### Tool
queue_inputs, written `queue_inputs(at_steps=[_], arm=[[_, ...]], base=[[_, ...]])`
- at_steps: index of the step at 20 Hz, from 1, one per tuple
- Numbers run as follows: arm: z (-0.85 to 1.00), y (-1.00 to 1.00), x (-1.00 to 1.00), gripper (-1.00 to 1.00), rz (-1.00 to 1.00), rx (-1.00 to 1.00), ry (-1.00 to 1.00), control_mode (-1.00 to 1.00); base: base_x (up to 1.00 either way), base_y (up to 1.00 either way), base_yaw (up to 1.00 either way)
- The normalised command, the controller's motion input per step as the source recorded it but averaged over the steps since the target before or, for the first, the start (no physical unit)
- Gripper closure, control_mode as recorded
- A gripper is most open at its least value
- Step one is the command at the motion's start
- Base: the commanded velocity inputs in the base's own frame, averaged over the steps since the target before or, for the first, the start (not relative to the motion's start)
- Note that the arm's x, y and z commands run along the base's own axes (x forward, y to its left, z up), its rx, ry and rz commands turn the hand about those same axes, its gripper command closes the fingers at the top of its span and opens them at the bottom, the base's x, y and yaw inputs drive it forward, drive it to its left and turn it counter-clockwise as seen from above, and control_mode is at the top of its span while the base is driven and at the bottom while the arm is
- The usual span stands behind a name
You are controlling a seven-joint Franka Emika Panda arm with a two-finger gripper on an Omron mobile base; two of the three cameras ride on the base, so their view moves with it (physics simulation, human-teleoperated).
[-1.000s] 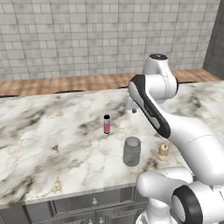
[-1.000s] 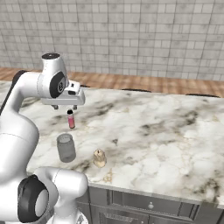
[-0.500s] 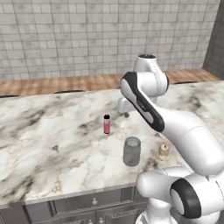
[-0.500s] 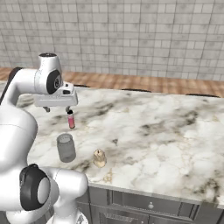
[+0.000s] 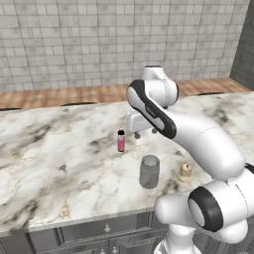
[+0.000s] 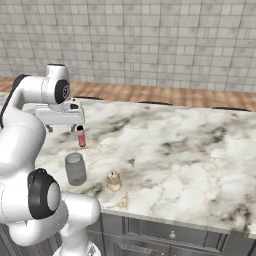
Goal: Pick the candle and jar from the dining table and place them in the open cabinet. Close the cabinet after placing the objects.
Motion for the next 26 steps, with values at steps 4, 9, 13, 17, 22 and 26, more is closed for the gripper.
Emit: queue_inputs(at_steps=[4, 9, 13, 17, 22, 26], arm=[[-0.49, 0.11, 0.0, -1.0, 0.07, 0.0, 0.0, -1.0], [-0.38, 0.01, 0.0, -1.0, 0.03, 0.0, 0.0, -1.0], [-0.2, -0.05, 0.0, -1.0, 0.0, 0.0, -0.03, -1.0], [-0.19, -0.07, 0.0, -1.0, 0.0, 0.0, -0.01, -1.0], [-0.21, -0.03, 0.0, -1.0, 0.0, 0.0, 0.0, -1.0], [-0.21, 0.0, 0.0, -1.0, 0.0, 0.0, 0.0, -1.0]], base=[[0.0, 0.0, 0.0], [0.0, 0.0, 0.0], [0.0, 0.0, 0.0], [0.0, 0.0, 0.0], [0.0, 0.0, 0.0], [0.0, 0.0, 0.0]])
